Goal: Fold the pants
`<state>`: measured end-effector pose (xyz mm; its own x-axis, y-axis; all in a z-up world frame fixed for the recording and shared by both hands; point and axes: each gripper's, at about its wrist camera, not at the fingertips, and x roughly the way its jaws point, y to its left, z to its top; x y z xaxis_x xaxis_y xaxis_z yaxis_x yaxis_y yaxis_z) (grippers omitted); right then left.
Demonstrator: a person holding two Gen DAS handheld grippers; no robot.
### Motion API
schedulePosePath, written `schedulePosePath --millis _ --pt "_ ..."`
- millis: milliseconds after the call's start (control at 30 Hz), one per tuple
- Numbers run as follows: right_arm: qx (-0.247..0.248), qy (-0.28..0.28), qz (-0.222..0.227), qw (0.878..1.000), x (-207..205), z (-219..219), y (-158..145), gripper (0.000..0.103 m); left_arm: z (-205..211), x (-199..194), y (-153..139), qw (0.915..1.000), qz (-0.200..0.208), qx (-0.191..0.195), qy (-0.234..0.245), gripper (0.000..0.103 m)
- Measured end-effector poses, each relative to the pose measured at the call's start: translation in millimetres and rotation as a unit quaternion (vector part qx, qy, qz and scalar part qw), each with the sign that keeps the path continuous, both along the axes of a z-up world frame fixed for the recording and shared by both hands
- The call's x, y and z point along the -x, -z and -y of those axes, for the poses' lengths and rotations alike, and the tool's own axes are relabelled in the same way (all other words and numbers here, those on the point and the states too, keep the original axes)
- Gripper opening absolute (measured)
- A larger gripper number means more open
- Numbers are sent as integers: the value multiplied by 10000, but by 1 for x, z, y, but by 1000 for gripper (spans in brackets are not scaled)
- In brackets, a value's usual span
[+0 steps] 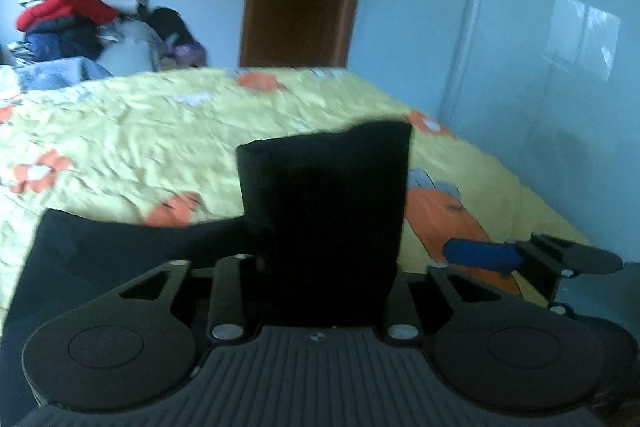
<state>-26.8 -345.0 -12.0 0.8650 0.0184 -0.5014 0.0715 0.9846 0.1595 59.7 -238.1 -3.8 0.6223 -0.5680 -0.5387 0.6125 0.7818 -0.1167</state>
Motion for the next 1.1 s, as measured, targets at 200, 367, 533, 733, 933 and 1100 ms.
schedulePosePath --millis 200,367,533,733,933,1100 --pt "630 556 -355 9958 22 32 7 103 4 24 -6 9960 538 2 712 74" --pt "1622 1331 -546 9762 34 51 4 103 -19 29 -17 9928 1062 106 545 92" --pt "1262 1539 2 9800 39 55 -22 103 -59 -4 -23 9863 1459 -488 -595 95" --pt "154 339 240 9990 -16 30 -35 103 -77 -73 -6 9829 658 -1145 -1286 93" --pt "972 313 -821 9914 -77 19 7 103 -68 -110 33 9717 382 -1783 -1504 89" --pt "684 634 -640 9936 -52 32 -1 103 -96 -106 27 9707 283 -1450 -1894 87"
